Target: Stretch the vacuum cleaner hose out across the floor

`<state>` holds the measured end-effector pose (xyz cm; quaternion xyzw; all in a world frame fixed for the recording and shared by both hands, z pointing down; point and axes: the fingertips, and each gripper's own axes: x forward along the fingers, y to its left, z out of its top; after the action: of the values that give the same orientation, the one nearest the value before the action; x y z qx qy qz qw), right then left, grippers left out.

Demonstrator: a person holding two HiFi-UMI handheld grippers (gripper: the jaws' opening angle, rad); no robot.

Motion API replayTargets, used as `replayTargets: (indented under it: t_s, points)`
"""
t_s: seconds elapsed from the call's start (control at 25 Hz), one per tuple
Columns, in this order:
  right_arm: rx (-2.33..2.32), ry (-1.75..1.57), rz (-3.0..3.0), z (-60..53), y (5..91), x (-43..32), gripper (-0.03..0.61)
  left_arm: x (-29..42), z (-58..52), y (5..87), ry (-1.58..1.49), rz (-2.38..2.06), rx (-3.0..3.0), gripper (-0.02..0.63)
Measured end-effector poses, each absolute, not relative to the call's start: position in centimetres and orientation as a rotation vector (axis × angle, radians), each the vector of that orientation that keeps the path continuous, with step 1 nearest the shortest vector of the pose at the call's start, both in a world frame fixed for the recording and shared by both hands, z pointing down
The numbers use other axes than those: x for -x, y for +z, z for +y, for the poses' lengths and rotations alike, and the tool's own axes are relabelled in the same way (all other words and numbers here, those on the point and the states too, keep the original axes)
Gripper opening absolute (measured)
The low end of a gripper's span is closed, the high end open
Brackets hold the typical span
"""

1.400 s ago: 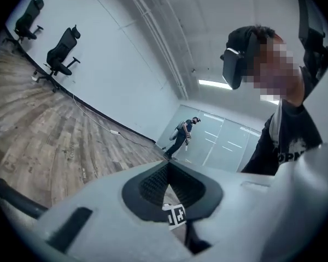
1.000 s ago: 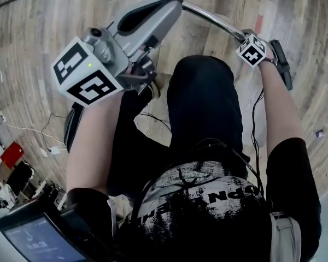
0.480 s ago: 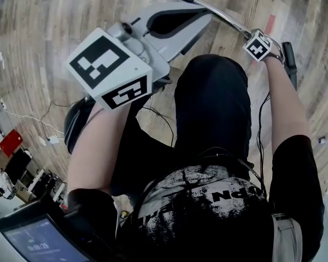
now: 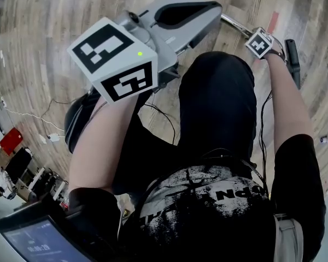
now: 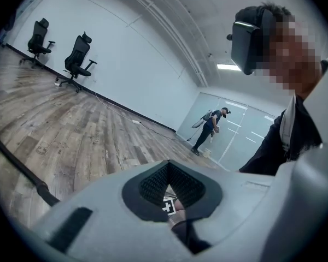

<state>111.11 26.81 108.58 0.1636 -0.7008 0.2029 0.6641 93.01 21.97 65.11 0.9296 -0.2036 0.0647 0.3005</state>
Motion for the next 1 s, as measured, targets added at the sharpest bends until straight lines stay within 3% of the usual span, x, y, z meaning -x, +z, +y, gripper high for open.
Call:
replayTargets:
  t_s: [0.24,0.44,0.56,1.0]
  points:
    - [-0.333,0.367,-1.555,26.7,108.6,-111.6,0.117,-93.6,22.3,64.8,0.179,-0.518,-2.468,0.000]
    - [-0.377,0.397,-1.533,26.9,108.8,-112.4,0.158,-94.0,22.7,65.4,0.210,-0.497,-2.471,0.000]
    - [-0.406,0.496,-1.511,27.6,109.2,-112.7,0.261,-94.0,22.6,65.5,0.208,-0.493,-2.470,0.000]
    - [-0.388,0.545,-1.518,29.0,108.5,-114.6,0.261,-94.8,22.5,65.2,0.210,-0.460,-2.496,0.000]
